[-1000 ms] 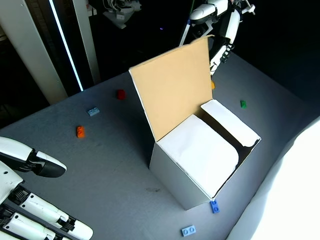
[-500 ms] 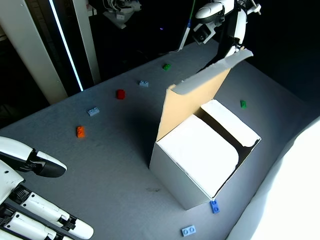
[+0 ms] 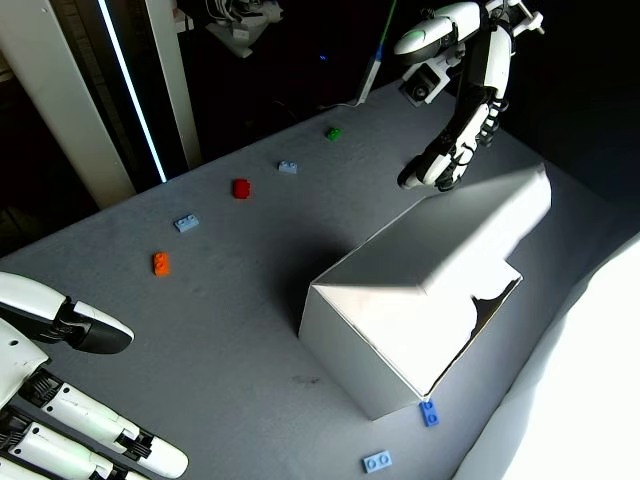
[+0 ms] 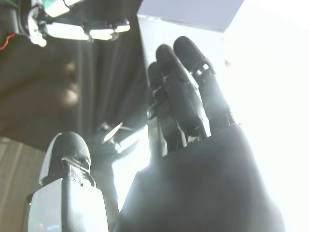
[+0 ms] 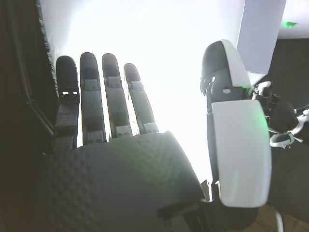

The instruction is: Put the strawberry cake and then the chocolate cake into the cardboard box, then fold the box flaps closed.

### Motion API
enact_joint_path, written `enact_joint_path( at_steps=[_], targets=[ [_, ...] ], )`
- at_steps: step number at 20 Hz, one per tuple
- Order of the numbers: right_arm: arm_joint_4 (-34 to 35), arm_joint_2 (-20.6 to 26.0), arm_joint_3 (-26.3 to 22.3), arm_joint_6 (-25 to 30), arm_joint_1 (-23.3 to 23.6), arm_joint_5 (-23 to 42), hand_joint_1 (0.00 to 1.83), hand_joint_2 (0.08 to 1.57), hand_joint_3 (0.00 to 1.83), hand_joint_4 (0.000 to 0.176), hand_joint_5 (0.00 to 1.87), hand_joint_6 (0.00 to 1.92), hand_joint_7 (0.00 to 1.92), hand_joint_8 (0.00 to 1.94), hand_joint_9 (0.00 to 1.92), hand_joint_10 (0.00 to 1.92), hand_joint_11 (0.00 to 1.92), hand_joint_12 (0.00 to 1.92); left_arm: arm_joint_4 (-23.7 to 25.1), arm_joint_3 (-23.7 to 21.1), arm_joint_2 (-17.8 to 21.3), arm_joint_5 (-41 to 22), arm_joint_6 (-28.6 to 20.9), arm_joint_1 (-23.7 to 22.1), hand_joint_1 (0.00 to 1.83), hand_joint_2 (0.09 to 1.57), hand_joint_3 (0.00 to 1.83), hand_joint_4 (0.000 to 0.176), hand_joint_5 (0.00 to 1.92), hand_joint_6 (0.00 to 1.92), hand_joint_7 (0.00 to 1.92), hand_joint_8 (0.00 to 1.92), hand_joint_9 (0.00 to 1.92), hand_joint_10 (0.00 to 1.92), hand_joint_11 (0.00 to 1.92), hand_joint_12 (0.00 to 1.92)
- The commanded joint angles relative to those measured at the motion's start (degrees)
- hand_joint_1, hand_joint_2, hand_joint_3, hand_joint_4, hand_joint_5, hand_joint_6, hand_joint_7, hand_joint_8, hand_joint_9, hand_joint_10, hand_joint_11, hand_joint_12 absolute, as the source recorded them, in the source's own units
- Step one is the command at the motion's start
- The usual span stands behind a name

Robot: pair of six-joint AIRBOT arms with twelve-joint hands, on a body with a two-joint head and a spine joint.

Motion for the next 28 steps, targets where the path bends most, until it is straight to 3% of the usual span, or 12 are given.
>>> enact_joint_path(
  at_steps=[1, 8, 9, 17, 24, 28],
  targets=[
    [0.0, 0.9, 0.1, 0.1, 0.6, 6.6, 0.45, 1.1, 0.0, 0.0, 0.18, 0.0, 0.3, 0.0, 0.27, 0.13, 0.0, 1.15, -3.2, 0.6, -0.4, -1.5, -0.5, -1.0, 0.38, 1.09, 0.0, 0.031, 0.37, 0.0, 0.54, 0.0, 0.64, 0.0, 0.26, 1.03],
    [-0.1, 0.8, 0.0, 0.1, 0.6, 6.6, 0.43, 1.11, 0.0, 0.0, 0.17, 0.0, 0.29, 0.0, 0.28, 0.13, 0.0, 1.12, -3.4, 7.6, -6.1, -4.6, 4.7, -0.9, 0.37, 1.1, 0.0, 0.027, 0.34, 0.0, 0.52, 0.0, 0.62, 0.0, 0.23, 1.06],
    [-0.1, 0.8, 0.0, 0.1, 0.6, 6.6, 0.43, 1.11, 0.0, 0.0, 0.17, 0.0, 0.29, 0.0, 0.28, 0.13, 0.0, 1.12, -4.1, 9.0, -7.1, -5.1, 6.0, -1.0, 0.39, 1.1, 0.0, 0.018, 0.35, 0.0, 0.53, 0.0, 0.63, 0.0, 0.24, 1.06],
    [-0.2, 0.8, -0.1, 0.1, 0.6, 6.6, 0.45, 1.1, 0.0, 0.0, 0.19, 0.01, 0.31, 0.01, 0.29, 0.13, 0.0, 1.14, -7.8, 19.2, -15.5, -7.5, 12.1, -0.7, 0.36, 1.1, 0.0, 0.023, 0.35, 0.0, 0.53, 0.0, 0.63, 0.0, 0.26, 1.02],
    [-0.3, 0.8, -0.1, 0.1, 0.7, 6.6, 0.46, 1.1, 0.0, 0.0, 0.2, 0.01, 0.32, 0.01, 0.28, 0.13, 0.0, 1.13, -8.0, 26.2, -20.8, -10.1, 15.3, 0.4, 0.38, 1.1, 0.0, 0.023, 0.36, 0.0, 0.54, 0.0, 0.63, 0.0, 0.27, 1.01],
    [-0.3, 0.8, -0.1, 0.1, 0.7, 6.6, 0.45, 1.1, 0.0, 0.0, 0.2, 0.01, 0.31, 0.0, 0.27, 0.13, 0.0, 1.12, -8.7, 26.4, -21.7, -11.1, 16.1, 2.2, 0.37, 1.09, 0.0, 0.025, 0.35, 0.0, 0.53, 0.0, 0.63, 0.0, 0.26, 1.01]
  ],
)
